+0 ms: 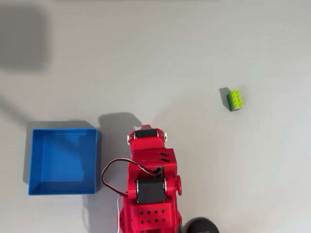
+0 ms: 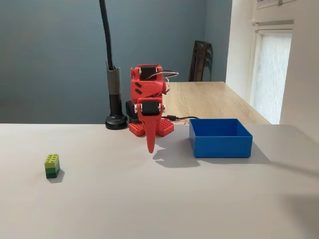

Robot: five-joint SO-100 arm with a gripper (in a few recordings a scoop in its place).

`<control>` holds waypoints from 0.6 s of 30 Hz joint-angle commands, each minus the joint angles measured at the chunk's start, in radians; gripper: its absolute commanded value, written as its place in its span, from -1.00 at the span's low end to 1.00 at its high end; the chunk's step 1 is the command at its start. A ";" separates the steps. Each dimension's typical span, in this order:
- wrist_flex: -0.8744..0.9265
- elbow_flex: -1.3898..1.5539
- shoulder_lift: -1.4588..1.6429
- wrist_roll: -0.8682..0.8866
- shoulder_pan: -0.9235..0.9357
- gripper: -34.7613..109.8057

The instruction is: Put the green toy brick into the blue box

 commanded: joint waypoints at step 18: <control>-0.026 0.003 -0.002 -0.021 0.005 -0.52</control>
